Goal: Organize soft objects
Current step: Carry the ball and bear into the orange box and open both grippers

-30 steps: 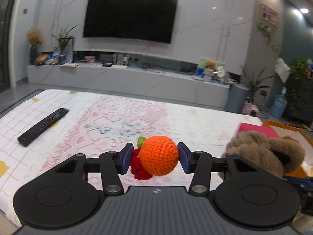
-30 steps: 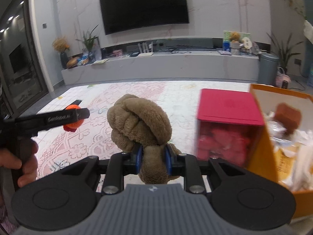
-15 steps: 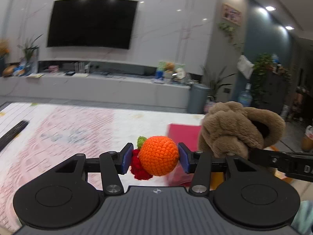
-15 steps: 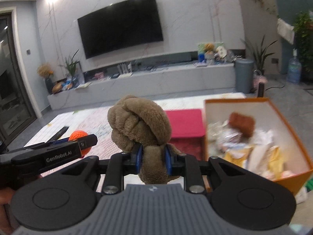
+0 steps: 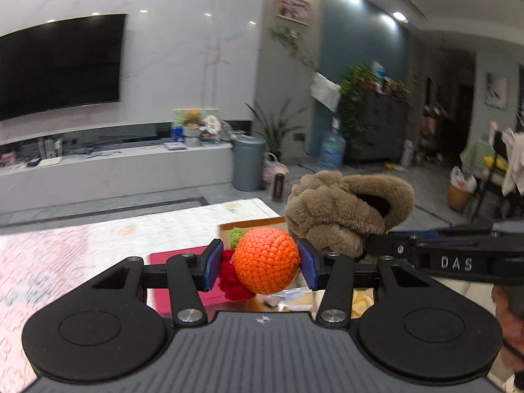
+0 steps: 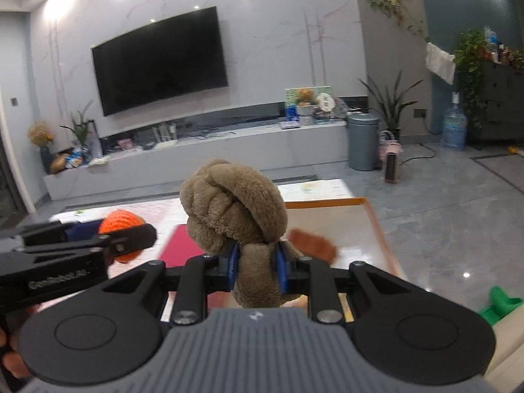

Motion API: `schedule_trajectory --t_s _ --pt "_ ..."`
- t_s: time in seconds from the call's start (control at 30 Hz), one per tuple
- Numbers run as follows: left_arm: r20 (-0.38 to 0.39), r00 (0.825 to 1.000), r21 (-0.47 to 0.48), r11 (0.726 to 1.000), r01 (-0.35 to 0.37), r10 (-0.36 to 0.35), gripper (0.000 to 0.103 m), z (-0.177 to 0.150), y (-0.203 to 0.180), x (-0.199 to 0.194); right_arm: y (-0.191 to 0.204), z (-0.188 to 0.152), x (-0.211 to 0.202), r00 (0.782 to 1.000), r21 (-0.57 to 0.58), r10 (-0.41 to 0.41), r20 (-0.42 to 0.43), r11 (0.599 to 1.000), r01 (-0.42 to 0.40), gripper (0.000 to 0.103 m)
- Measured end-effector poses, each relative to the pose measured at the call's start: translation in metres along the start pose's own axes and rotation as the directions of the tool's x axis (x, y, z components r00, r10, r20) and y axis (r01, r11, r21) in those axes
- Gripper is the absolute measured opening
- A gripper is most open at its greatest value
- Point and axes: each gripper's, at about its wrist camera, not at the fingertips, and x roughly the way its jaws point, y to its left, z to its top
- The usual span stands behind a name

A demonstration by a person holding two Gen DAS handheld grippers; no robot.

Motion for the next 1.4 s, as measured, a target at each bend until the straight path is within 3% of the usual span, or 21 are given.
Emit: schedule_trajectory --t_s 0.23,0.43,0.77,1.0,1.23,1.4 --pt "-0.106 0.994 0.1 0.994 0.043 -0.032 0.056 -0.001 -0.026 0.054 -0.044 0.015 0.022 0.997 0.019 -0.051 -0.049 0.998 0.052 0.023" --pt "-0.168 0.986 0.197 0.98 0.029 0.005 0.056 -0.012 -0.043 0.095 -0.069 0.014 0.061 0.99 0.039 -0.061 -0.125 0.997 0.066 0.023" --pt "-0.222 0.973 0.35 0.936 0.027 0.056 0.056 -0.035 -0.053 0.125 -0.083 -0.008 0.126 0.967 0.005 -0.107 -0.233 0.994 0.111 0.023" --pt "-0.275 0.959 0.372 0.927 0.039 0.07 0.056 -0.044 -0.059 0.138 -0.086 -0.026 0.156 0.938 -0.023 -0.097 -0.333 0.995 0.095 0.023" --pt "-0.37 0.923 0.412 0.909 0.061 0.105 0.056 -0.048 -0.069 0.151 -0.081 -0.034 0.169 0.92 -0.074 -0.098 -0.378 0.994 0.075 0.024" --pt "-0.451 0.884 0.368 0.928 0.056 0.125 0.056 -0.049 -0.067 0.159 -0.084 -0.033 0.164 0.92 -0.074 -0.092 -0.38 0.995 0.069 0.027"
